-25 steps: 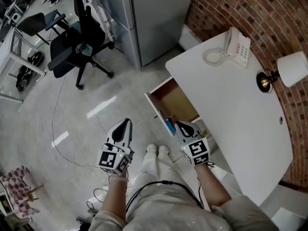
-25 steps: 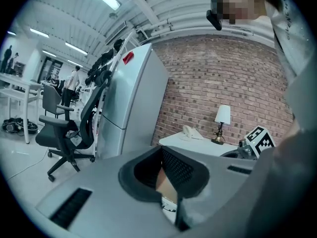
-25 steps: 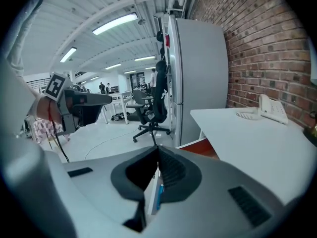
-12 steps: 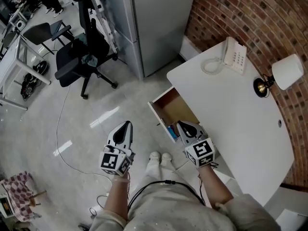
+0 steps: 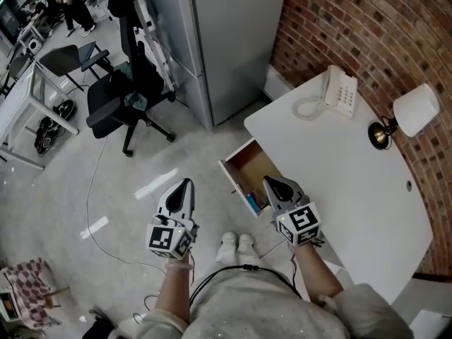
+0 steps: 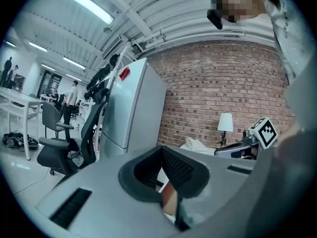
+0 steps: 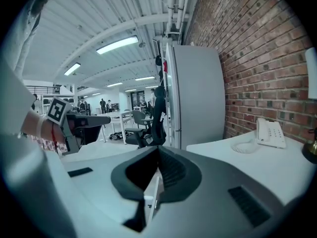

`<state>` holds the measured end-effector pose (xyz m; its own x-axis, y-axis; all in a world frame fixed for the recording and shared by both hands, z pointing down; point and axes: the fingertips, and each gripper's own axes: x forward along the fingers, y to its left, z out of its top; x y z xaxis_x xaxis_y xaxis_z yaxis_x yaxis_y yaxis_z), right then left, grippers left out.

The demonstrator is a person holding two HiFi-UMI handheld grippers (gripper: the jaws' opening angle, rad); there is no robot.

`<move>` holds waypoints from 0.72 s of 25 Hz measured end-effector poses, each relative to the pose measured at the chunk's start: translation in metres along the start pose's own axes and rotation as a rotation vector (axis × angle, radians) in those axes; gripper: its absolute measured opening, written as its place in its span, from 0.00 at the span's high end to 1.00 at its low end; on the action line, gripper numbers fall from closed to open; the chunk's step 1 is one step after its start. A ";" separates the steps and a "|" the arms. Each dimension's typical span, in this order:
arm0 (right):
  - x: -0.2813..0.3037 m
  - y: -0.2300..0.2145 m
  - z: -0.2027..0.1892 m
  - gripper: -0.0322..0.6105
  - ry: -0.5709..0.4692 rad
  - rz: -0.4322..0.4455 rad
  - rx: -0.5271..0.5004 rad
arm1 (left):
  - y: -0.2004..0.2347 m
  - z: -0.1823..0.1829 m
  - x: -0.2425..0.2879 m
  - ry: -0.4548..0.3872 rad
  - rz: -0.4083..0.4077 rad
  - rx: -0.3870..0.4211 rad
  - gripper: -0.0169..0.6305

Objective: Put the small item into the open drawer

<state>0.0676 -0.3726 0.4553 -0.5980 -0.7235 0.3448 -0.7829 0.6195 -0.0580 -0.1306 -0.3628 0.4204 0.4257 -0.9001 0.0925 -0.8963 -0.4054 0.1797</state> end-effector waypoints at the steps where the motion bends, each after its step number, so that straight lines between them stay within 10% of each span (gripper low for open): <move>1: 0.000 -0.001 0.004 0.94 -0.011 0.001 -0.002 | -0.001 0.002 0.001 -0.002 0.001 0.010 0.97; 18: -0.006 -0.008 0.069 0.94 -0.156 0.002 -0.007 | -0.007 0.051 0.005 -0.072 -0.005 0.105 0.97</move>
<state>0.0656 -0.3940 0.3884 -0.6195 -0.7603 0.1952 -0.7806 0.6229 -0.0513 -0.1285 -0.3724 0.3692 0.4233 -0.9058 0.0204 -0.9040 -0.4207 0.0765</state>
